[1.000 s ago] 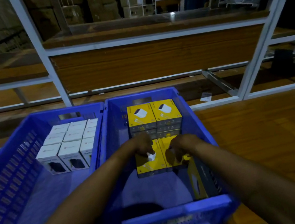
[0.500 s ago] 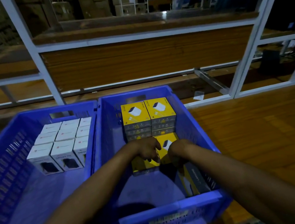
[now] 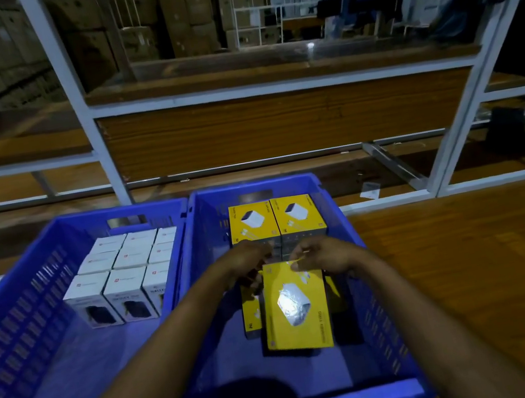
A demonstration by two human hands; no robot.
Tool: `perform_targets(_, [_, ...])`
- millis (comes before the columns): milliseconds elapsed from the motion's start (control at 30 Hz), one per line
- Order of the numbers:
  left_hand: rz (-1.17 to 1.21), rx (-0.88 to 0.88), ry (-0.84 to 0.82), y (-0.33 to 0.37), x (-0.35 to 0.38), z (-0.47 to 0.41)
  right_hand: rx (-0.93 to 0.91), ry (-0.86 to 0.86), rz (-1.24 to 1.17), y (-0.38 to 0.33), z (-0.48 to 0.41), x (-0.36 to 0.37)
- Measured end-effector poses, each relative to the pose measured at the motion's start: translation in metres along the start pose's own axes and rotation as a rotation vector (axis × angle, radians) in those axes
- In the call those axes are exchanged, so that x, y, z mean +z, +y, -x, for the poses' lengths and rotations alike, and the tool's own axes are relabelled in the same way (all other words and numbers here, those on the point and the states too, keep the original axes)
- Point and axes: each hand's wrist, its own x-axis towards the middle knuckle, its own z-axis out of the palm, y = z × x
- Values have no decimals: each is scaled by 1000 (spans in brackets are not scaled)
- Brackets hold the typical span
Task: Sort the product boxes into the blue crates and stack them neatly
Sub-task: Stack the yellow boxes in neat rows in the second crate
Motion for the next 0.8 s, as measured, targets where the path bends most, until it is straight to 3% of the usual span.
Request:
perform_targets(267, [236,78,-158,-1,-11,-2,-156,403,-424,-6,-2,-10])
perform_targets(467, [493,157,-134,1,-15,-6,-142,654,-679,-9,-5,-15])
perform_targets(567, [585,117,-182,0,-21,-7,-107,807,-854,-12,-8,-15])
perform_targets(667, [555,71,-179,-1,-20,-5,-18,823,-983,-11,-11,-10])
perform_targets(800, [689,153,27,0,-23,-8,21,685,-940,-14,-3,-8])
